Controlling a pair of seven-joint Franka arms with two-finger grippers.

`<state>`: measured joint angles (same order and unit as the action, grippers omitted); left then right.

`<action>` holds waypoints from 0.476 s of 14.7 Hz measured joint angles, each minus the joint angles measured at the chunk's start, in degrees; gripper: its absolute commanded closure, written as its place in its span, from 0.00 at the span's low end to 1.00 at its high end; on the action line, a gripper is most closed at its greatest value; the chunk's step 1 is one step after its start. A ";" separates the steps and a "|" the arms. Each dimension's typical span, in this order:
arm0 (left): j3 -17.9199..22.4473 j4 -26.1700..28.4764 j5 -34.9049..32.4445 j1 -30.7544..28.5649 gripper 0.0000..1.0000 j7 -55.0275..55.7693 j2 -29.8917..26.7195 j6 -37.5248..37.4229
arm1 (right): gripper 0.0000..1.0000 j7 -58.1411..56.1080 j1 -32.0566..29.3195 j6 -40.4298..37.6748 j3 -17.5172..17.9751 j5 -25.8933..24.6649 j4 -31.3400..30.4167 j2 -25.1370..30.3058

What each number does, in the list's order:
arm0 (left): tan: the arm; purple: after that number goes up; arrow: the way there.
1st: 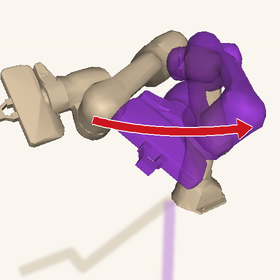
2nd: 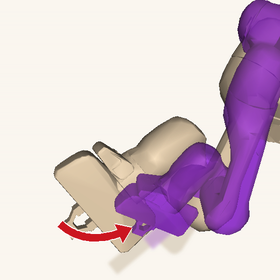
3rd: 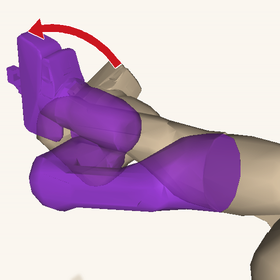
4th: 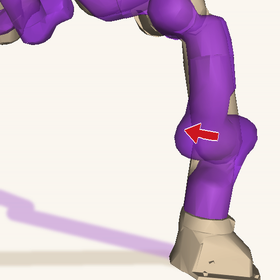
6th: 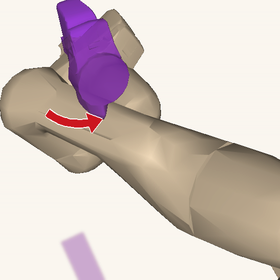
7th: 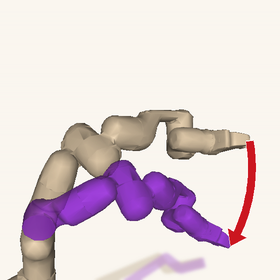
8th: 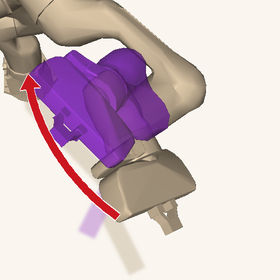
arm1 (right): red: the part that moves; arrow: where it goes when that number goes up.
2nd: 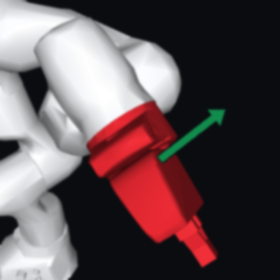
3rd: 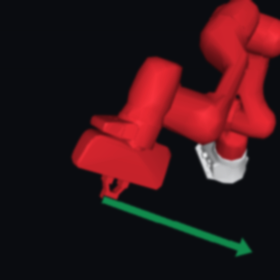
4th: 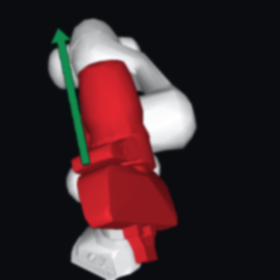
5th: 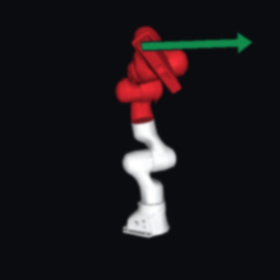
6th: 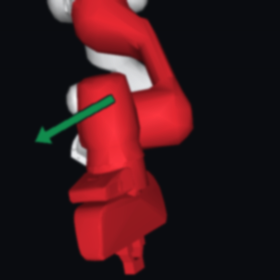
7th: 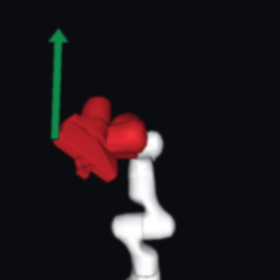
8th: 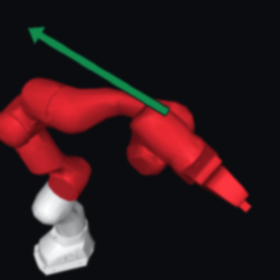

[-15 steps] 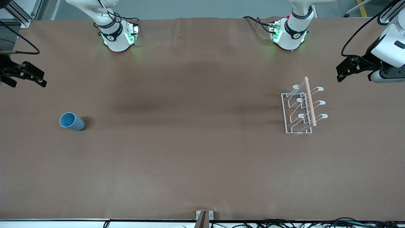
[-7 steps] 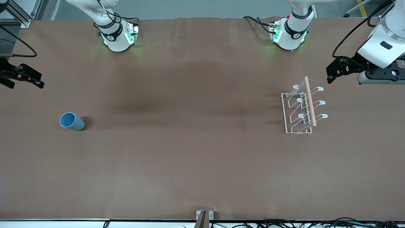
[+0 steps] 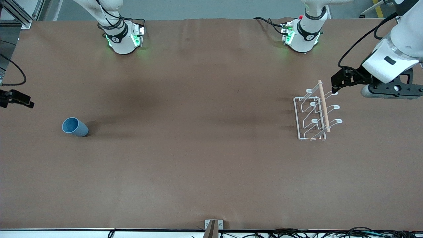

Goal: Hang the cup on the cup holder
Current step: 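Move the right gripper toward the blue cup while the left gripper rises, then close the right gripper on the rim of the blue cup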

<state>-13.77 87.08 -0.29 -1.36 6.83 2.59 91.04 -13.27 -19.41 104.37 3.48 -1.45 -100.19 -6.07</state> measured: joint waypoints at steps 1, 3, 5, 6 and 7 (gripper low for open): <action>-0.21 -0.01 0.00 0.02 0.00 0.00 0.04 0.00 | 0.01 -0.10 -0.46 0.96 0.02 0.00 -0.23 -2.01; -0.22 -0.04 0.00 -0.04 0.00 0.00 0.05 -0.01 | 0.02 -0.44 -1.10 2.51 0.00 0.00 -0.47 -6.30; -0.19 -0.08 0.00 -0.18 0.00 0.00 0.05 -0.02 | 0.02 -0.58 -1.27 6.10 0.02 0.00 -1.84 -9.55; -0.16 -0.10 0.00 -0.23 0.00 0.00 0.05 -0.02 | 0.03 -0.60 -1.29 8.97 0.04 0.00 -3.47 -10.43; -0.14 -0.12 0.00 -0.33 0.00 0.00 0.05 -0.02 | 0.03 -0.61 -1.32 12.20 0.04 0.00 -5.75 -10.91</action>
<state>-13.91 86.96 -0.29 -1.69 6.83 2.65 91.02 -13.87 -20.74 116.57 3.51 -1.45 -105.95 -16.99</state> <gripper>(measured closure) 0.000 0.022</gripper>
